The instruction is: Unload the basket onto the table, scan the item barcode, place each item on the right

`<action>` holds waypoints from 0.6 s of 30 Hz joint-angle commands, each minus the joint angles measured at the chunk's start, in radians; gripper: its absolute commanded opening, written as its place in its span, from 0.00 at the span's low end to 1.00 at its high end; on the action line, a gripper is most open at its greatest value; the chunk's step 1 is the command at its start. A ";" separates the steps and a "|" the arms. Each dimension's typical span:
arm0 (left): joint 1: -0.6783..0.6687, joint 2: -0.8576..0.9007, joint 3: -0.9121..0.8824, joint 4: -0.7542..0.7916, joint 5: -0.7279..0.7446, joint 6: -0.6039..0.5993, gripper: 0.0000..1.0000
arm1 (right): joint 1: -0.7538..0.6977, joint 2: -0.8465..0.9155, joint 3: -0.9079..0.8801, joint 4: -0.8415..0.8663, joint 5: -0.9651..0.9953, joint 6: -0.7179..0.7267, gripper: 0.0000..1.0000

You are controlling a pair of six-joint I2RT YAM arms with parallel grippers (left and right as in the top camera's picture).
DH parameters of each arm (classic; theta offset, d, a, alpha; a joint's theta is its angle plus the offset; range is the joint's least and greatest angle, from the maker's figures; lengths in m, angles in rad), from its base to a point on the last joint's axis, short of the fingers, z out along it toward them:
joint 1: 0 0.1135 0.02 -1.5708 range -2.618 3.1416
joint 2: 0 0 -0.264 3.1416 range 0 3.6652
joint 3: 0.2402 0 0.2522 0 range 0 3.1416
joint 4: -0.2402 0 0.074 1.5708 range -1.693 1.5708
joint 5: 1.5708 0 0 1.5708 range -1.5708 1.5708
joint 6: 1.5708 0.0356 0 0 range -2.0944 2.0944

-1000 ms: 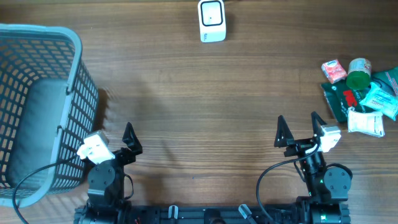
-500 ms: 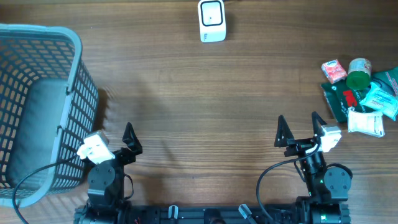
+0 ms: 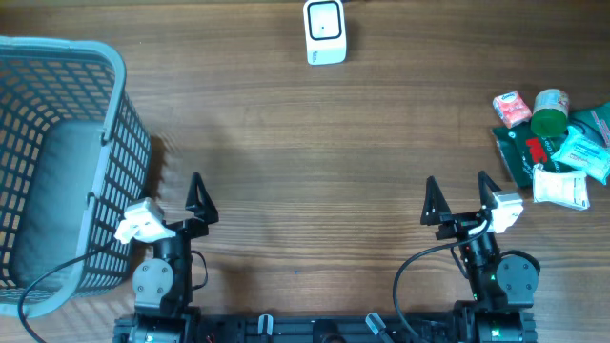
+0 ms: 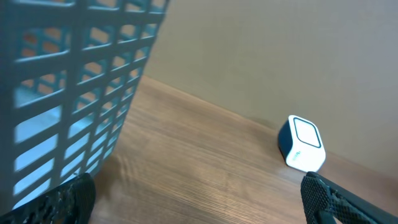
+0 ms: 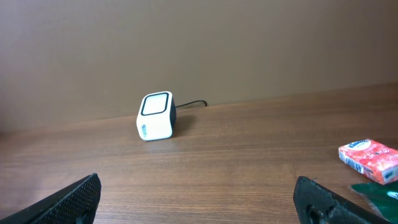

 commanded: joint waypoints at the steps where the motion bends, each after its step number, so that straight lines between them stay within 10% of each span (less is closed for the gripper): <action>1: 0.026 -0.007 -0.006 0.005 0.232 0.291 1.00 | 0.005 -0.011 -0.001 0.005 0.017 0.007 1.00; 18: 0.045 -0.007 -0.006 -0.027 0.246 0.314 1.00 | 0.005 -0.011 -0.001 0.005 0.044 -0.021 0.99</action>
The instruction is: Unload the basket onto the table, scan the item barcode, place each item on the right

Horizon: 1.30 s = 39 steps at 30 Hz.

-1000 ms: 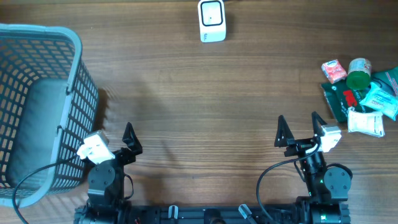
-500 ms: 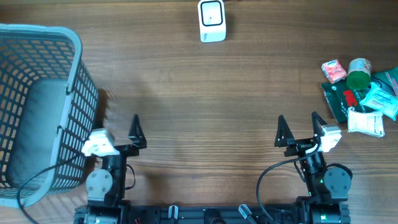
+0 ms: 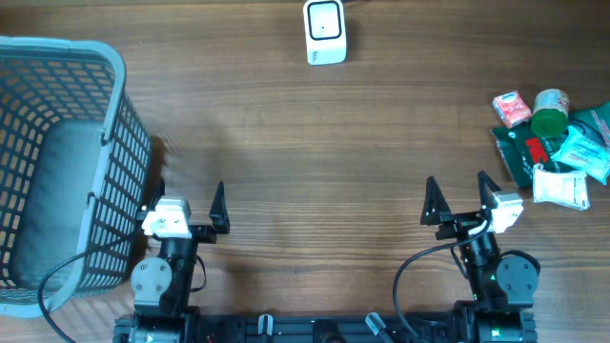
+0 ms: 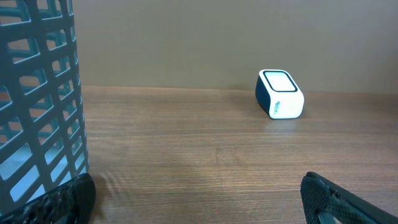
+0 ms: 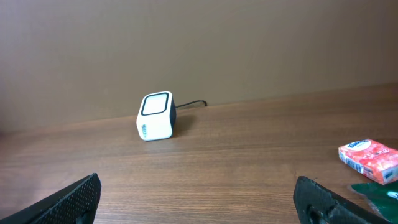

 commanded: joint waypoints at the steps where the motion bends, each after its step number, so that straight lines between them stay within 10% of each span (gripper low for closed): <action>1: 0.006 -0.007 -0.006 -0.001 0.019 0.016 1.00 | 0.004 -0.011 -0.001 -0.003 0.117 -0.079 1.00; 8: 0.006 -0.007 -0.006 -0.001 0.019 0.016 1.00 | 0.004 0.046 -0.001 -0.005 0.091 -0.331 1.00; 39: 0.006 -0.007 -0.006 -0.001 0.019 0.016 1.00 | 0.004 0.053 -0.001 -0.003 0.095 -0.335 1.00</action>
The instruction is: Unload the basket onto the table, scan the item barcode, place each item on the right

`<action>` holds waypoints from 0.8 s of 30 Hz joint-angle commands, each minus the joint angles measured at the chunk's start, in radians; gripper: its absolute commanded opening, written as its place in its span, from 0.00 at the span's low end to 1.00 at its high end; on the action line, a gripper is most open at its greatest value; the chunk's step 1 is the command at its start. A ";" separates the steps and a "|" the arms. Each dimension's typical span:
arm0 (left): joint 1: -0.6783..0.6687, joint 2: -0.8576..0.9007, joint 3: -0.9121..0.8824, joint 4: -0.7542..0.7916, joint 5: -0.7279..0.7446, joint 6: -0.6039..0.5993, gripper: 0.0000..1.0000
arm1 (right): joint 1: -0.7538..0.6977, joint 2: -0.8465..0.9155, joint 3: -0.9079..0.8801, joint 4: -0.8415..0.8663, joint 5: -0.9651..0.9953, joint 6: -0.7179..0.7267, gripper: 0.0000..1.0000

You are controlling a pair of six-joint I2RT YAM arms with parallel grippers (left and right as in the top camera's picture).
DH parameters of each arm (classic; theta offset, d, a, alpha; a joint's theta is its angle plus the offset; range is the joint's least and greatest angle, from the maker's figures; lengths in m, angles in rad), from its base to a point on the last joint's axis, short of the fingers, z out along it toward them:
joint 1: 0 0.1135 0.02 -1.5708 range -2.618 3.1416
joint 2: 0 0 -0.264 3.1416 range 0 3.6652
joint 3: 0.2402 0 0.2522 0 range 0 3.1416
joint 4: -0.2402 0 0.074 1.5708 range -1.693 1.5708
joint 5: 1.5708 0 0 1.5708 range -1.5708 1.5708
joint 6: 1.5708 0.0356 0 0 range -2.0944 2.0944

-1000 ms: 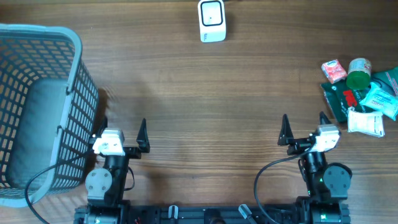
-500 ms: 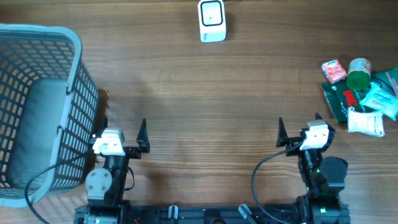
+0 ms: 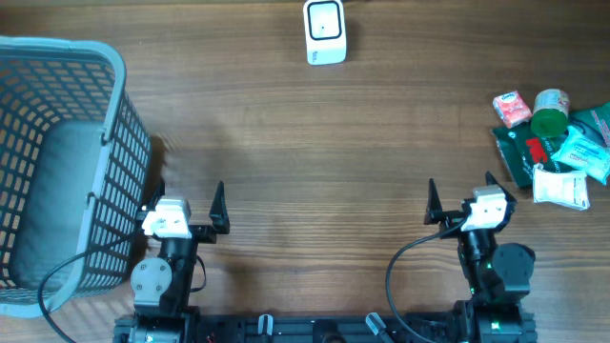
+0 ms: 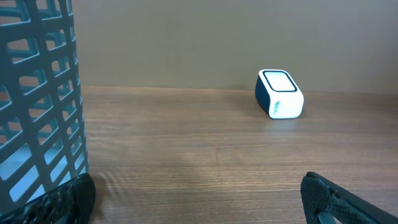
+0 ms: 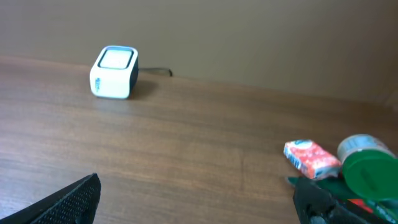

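The white scanner with a dark window (image 3: 325,31) stands at the far middle edge of the table; it also shows in the left wrist view (image 4: 280,94) and the right wrist view (image 5: 114,73). A pile of items lies at the right: a red packet (image 3: 511,109) (image 5: 311,157), a green-lidded can (image 3: 550,110) (image 5: 370,171), a dark green pouch (image 3: 519,152) and white and teal packets (image 3: 560,186). My left gripper (image 3: 188,202) (image 4: 199,199) is open and empty at the near left. My right gripper (image 3: 461,195) (image 5: 199,199) is open and empty at the near right, well short of the pile.
A large grey-blue lattice basket (image 3: 57,162) (image 4: 37,93) fills the left side, close beside my left gripper. The scanner's cable runs off the far edge. Bare wooden tabletop (image 3: 324,152) lies between the grippers and the scanner.
My right gripper has turned to the right: the scanner now sits far left in its view and the red packet and green lid show larger. The left arm has not moved.
At first my left gripper was angled toward the basket and my right one toward the scanner, both open. Then the left gripper faced straight ahead at the scanner. Now the right gripper has swung toward the item pile. No item has moved.
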 commanded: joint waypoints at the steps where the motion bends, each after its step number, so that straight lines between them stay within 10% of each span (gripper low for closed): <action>1: 0.006 -0.007 -0.006 -0.001 0.016 0.016 1.00 | 0.004 -0.069 -0.001 0.005 0.006 -0.013 1.00; 24: 0.006 -0.005 -0.006 -0.001 0.016 0.016 1.00 | 0.004 -0.115 -0.001 0.005 0.007 -0.013 1.00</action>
